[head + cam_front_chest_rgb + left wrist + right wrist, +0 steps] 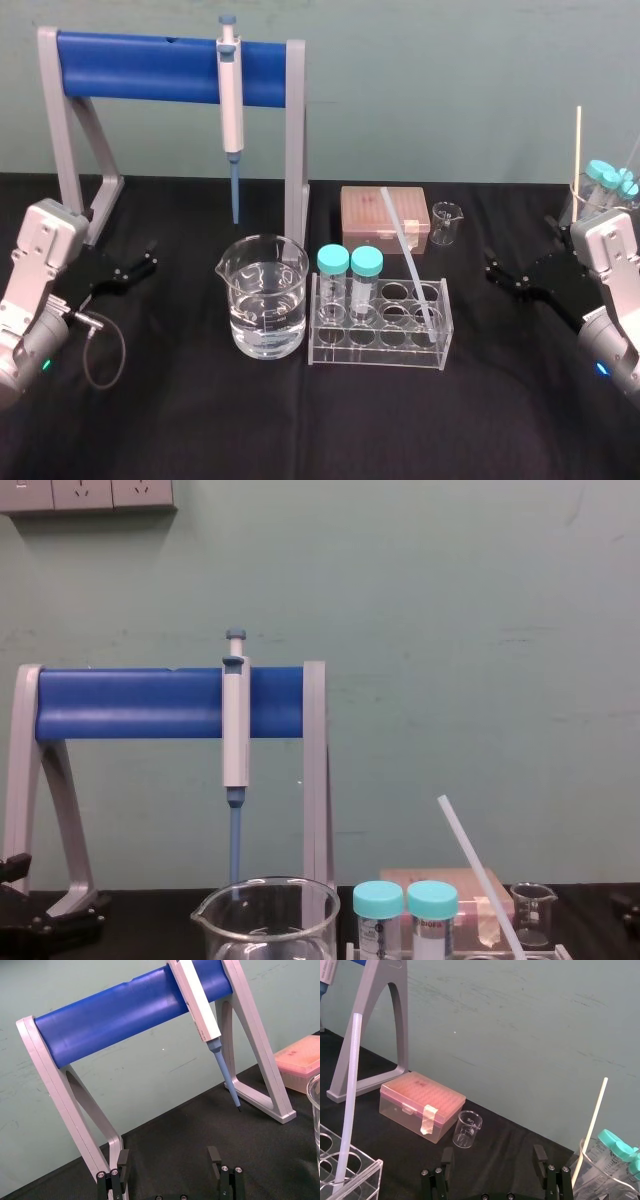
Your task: Pick up the stirring rod with one hand, then place it down.
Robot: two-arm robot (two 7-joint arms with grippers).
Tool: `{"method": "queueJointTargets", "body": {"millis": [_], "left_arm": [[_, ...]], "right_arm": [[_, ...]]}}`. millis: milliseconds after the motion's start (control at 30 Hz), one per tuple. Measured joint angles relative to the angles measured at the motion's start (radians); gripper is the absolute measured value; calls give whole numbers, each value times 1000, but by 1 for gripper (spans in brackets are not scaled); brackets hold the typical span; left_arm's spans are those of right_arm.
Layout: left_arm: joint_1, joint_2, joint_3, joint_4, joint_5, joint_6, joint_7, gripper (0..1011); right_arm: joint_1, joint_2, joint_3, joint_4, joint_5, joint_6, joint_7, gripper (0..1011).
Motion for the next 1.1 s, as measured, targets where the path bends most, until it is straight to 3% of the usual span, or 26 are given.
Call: {"method": "queueJointTargets", "body": {"millis": [933, 1100], "left_arm": [[0, 0, 0, 0, 0, 0, 0, 1000], [0, 0, 0, 0, 0, 0, 0, 1000]], "right_arm": [[0, -2, 4, 0, 0, 0, 2, 1000], [-6, -13, 30, -9, 39, 11, 37, 1000]]}}
